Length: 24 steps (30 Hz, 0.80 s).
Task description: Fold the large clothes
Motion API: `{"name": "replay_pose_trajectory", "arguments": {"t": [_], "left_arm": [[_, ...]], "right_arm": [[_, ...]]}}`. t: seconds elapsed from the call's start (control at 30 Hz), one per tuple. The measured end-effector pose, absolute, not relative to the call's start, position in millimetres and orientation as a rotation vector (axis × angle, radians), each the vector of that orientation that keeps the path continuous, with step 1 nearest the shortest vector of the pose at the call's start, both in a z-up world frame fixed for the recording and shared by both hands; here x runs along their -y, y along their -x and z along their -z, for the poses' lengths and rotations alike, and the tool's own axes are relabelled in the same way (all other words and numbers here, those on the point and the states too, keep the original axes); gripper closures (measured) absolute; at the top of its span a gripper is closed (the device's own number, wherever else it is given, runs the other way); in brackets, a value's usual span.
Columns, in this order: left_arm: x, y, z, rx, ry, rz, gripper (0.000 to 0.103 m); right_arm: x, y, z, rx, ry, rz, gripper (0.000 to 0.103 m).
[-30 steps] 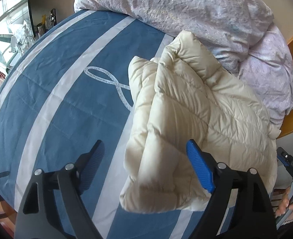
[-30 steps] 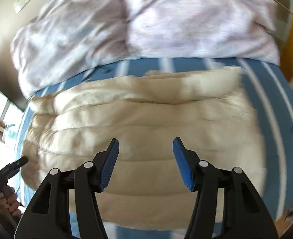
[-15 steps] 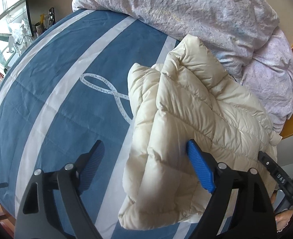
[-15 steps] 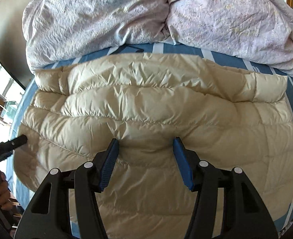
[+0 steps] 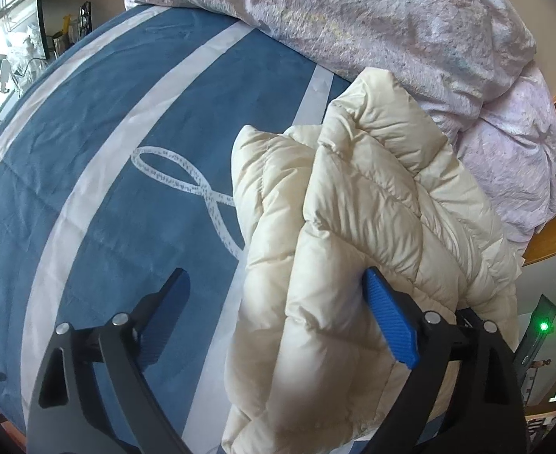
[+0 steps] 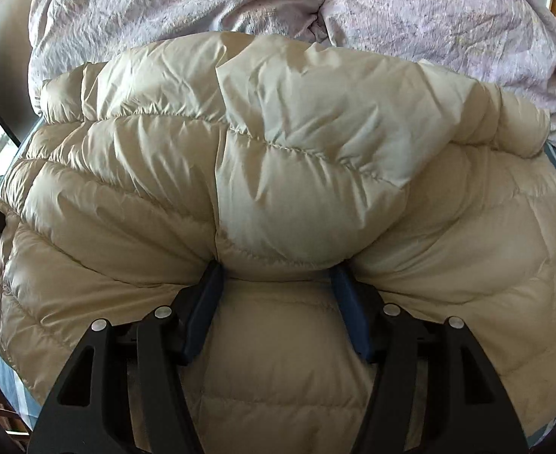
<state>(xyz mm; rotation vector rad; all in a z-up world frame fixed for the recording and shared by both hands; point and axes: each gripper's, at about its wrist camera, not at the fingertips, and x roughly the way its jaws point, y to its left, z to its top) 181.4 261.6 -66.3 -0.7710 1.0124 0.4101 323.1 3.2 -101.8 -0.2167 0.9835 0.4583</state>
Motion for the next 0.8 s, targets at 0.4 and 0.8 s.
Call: {"name": "replay_pose_trajectory", "arguments": {"t": [0.4, 0.8], "left_arm": [[-268.6, -199.3, 85.5, -1.034, 0.863, -0.357, 0.009], [-251.2, -212.5, 78.5, -0.998, 0.942, -0.249, 0.070]], "right_arm": [[-2.5, -324.5, 102.3, -0.991, 0.218, -0.465, 0.041], [-2.8, -322.9, 100.8, -0.980, 0.216, -0.473, 0.041]]}}
